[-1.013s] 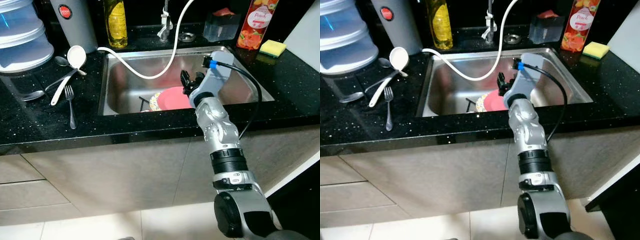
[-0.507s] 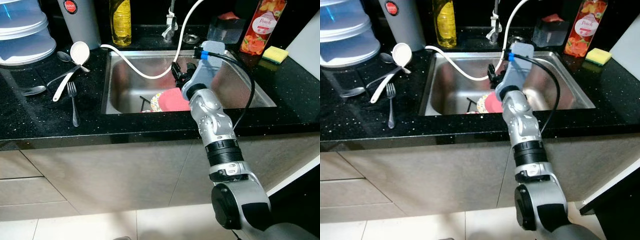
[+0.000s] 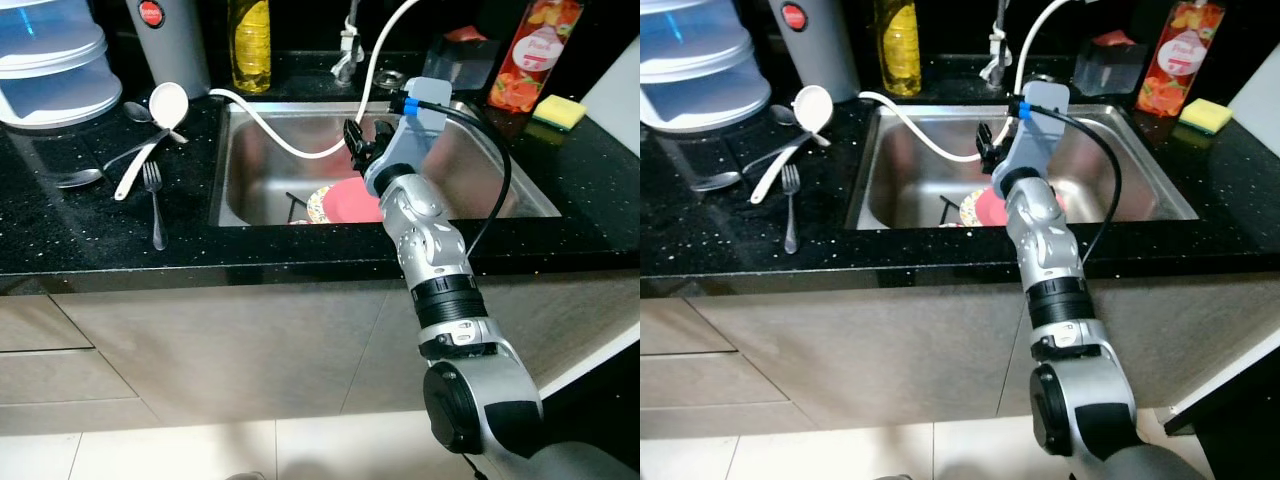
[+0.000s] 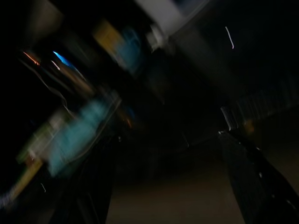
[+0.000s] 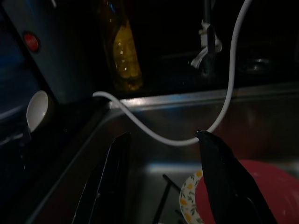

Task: Kitchen organization

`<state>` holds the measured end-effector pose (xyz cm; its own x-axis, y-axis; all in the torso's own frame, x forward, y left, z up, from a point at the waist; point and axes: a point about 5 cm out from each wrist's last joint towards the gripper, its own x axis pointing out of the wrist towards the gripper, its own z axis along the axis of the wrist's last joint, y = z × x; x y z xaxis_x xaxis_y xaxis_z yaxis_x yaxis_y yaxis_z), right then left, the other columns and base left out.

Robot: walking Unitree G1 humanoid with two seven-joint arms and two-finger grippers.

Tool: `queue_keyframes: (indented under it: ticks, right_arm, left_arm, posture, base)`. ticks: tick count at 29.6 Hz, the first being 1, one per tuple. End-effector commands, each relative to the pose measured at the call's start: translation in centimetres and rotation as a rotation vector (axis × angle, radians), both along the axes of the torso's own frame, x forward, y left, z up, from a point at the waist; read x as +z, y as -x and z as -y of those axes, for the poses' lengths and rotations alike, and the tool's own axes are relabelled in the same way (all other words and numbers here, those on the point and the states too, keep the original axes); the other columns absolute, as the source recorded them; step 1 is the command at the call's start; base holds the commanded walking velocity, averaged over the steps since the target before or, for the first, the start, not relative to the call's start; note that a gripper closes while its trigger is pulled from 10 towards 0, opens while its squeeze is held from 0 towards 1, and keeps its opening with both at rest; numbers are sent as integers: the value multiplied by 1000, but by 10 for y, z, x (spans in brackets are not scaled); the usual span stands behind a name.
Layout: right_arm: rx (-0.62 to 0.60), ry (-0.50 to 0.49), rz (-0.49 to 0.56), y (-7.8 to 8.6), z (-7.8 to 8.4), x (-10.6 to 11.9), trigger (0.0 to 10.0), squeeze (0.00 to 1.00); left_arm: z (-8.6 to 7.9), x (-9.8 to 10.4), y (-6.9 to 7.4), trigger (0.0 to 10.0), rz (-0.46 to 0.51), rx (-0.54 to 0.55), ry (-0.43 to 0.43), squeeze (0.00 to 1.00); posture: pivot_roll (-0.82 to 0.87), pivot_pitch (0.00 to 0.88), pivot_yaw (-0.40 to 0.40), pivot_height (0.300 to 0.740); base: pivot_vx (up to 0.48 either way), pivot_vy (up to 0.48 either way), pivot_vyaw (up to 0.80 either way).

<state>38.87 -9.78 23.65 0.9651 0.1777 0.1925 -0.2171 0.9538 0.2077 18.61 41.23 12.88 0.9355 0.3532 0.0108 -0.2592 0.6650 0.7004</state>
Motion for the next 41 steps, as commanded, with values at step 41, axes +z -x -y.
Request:
queue_keyframes:
  ticks: [41]
  right_arm:
    - [18,-13,-18,-3,-6,-2,10000,0]
  left_arm:
    - [8,-22,18,10000,-102,51,86,0]
  posture:
    - [283,0,-73,740]
  base:
    - [0,0,0]
